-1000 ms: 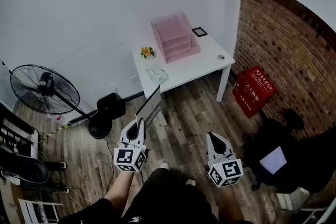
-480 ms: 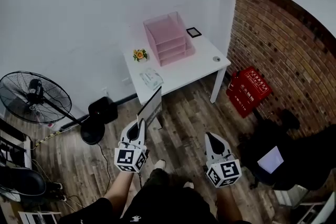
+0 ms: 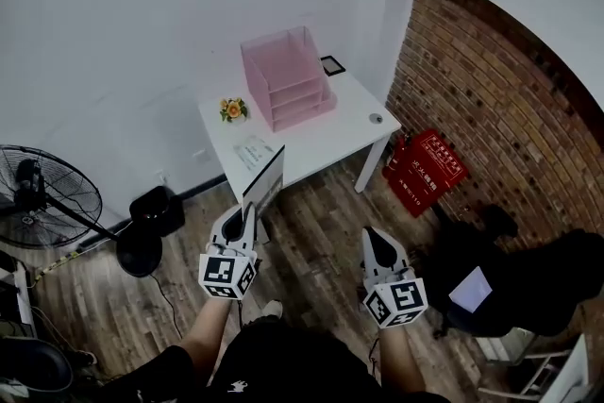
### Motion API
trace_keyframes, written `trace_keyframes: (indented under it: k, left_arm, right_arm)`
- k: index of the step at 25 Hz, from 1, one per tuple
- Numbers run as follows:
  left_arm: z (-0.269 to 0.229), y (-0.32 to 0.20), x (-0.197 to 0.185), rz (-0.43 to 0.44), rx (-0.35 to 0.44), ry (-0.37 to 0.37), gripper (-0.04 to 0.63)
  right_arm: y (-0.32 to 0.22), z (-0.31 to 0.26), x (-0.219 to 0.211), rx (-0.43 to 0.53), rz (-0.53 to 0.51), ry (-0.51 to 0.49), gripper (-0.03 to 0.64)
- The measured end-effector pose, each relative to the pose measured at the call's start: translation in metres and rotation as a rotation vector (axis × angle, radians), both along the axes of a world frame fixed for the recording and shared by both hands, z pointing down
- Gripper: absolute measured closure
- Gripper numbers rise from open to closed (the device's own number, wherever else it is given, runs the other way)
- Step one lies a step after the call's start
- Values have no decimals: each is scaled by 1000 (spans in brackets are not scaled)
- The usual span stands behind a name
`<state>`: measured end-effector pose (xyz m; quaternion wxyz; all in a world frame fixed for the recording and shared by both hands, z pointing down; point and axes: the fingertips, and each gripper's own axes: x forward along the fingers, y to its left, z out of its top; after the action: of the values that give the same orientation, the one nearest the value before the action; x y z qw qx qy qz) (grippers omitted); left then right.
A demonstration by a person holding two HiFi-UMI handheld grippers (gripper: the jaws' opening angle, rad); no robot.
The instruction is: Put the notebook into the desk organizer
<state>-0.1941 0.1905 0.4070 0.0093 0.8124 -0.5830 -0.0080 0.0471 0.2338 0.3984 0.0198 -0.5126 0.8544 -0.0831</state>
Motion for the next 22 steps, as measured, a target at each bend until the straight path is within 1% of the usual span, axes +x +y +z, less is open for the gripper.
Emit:
trace_keyframes:
  k: [4, 10, 17, 22]
  left_arm:
    - [0, -28, -21, 36, 2, 3, 584]
    - [1, -64, -51, 78, 7, 12, 584]
    - [8, -88, -86, 119, -4, 28, 584]
    - [17, -95, -100, 125, -20, 43, 584]
  right_arm:
    - [-25, -5, -23, 0, 33, -21, 615]
    - [-54, -4, -51, -6, 76, 5, 615]
    - [-72, -6, -92, -6, 96, 44, 615]
    - [-78, -4, -106, -24, 93, 73, 615]
